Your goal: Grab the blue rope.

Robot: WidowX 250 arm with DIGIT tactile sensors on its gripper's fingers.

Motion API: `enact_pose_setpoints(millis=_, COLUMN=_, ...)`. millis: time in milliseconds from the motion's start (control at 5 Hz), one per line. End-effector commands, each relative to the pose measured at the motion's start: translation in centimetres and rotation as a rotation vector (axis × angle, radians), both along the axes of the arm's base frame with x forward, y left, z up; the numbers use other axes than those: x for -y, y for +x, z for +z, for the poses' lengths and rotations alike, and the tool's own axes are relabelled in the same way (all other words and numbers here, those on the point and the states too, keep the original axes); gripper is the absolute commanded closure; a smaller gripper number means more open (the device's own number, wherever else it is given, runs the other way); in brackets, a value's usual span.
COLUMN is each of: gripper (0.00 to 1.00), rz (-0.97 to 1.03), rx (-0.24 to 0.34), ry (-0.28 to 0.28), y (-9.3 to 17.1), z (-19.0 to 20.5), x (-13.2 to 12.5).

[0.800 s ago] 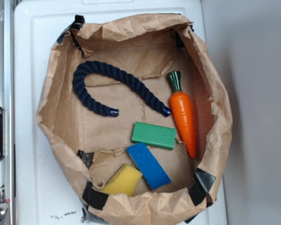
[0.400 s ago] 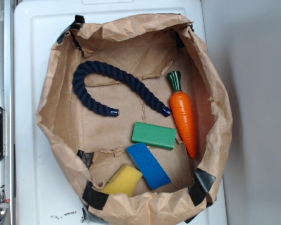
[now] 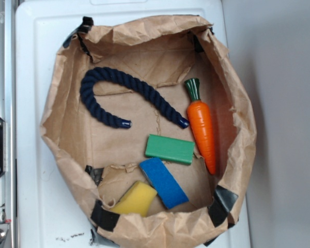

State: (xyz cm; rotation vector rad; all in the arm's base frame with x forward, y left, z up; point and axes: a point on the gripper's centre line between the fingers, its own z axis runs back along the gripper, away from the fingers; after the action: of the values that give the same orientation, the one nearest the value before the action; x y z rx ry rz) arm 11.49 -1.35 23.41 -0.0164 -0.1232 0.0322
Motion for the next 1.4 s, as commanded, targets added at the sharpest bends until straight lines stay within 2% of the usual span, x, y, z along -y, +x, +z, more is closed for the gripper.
enact_pose_setpoints(millis=0, gripper=0.00, rz=0.023, rx=-0.033, ry=0.045, y=4.5, z=-1.6, x=0.3)
enact_pose_setpoints(millis=400, gripper=0.00, rz=-0.009, rx=-0.023, ry=0.058, y=10.0, z=-2.8, x=0.9)
enact_pose_setpoints(millis=600, gripper=0.00, rz=-0.141, rx=-0.033, ry=-0.003, y=12.1, z=-3.8, x=0.5)
enact_pose_setpoints(millis=800, gripper=0.00, rz=-0.297, rx=-0.002, ry=-0.098, y=14.1, z=-4.4, x=-0.5)
enact_pose_setpoints(millis=1200, gripper=0.00, rz=-0.297, rx=-0.002, ry=-0.098, y=14.1, z=-4.4, x=-0.5)
